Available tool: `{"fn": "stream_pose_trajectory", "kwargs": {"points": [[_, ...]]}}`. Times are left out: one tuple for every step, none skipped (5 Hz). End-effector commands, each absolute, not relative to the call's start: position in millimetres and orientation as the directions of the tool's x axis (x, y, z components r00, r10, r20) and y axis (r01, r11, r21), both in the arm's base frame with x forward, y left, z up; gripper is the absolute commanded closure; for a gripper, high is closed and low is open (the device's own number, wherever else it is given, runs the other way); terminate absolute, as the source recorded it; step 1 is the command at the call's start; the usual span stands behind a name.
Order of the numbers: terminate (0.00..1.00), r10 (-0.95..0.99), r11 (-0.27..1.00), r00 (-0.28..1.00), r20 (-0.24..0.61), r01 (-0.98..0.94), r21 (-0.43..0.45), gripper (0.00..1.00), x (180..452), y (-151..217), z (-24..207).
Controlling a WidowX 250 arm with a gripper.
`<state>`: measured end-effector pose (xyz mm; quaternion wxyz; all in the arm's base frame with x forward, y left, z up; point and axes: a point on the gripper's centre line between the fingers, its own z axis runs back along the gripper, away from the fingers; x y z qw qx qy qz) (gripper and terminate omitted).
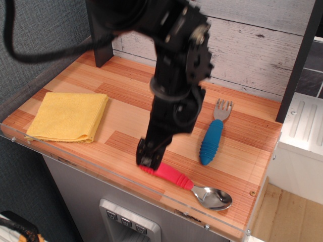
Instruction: Pick up the red spoon and place it in front of the blue fork
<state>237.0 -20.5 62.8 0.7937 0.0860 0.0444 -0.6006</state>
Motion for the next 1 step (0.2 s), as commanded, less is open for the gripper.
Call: {"fn": "stream_pose_trajectory", "kwargs": {"points": [[1.0, -0.817, 0.551, 0.566, -0.113, 0.823, 0.138, 0.0, 232.0, -1.3, 96.2]]}}
